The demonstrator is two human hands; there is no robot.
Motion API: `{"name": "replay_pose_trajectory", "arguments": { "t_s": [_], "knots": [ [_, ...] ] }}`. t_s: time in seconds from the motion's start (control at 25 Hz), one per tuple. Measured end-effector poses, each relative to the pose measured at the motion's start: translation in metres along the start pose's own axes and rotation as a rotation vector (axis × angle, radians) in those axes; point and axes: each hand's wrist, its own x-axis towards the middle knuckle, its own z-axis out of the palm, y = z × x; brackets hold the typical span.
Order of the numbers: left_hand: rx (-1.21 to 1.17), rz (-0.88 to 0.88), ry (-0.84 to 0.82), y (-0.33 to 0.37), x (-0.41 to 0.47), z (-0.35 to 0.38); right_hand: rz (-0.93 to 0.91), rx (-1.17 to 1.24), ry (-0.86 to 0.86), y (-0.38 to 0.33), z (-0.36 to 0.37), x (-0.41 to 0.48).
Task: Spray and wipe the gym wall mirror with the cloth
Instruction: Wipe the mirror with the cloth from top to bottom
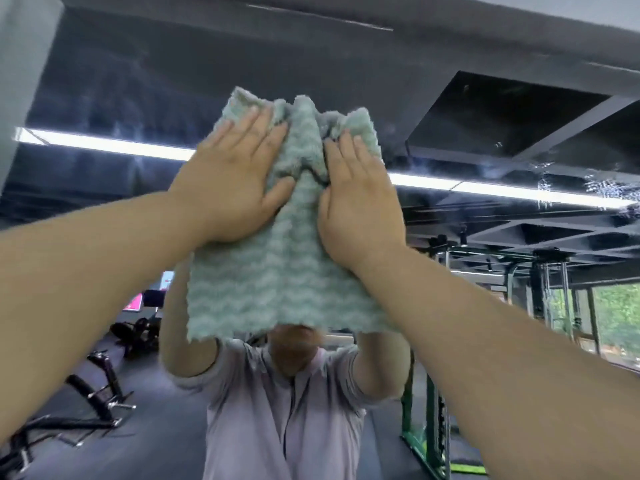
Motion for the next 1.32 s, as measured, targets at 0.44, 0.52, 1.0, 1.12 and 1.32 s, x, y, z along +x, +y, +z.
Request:
{"name": "replay_pose_trajectory", "arguments": {
  "t_s": [0.44, 0.52, 1.0, 1.12, 1.32],
  "knots": [
    [-0.019, -0.041, -0.040, -0.075, -0.044, -0.015, -0.107, 0.038, -0.011, -0.081, 0.020, 0.024],
    [0.002, 0.017, -0.017, -0.070, -0.083, -0.008, -0.127, 0.043, 0.031, -0.107, 0.029, -0.002],
    [0.069, 0.040, -0.131, -0.130, -0.132, -0.019, -0.219, 0.086, 0.022, -0.182, 0.047, -0.020],
    [0.104, 0.162, -0.161, -0.154, -0.142, -0.027, -0.326, 0.095, -0.062, -0.179, 0.044, -0.028],
    [-0.055, -0.094, -0.139, -0.182, -0.087, -0.043, -0.163, 0.056, -0.044, -0.198, 0.045, 0.054]
  ]
}}
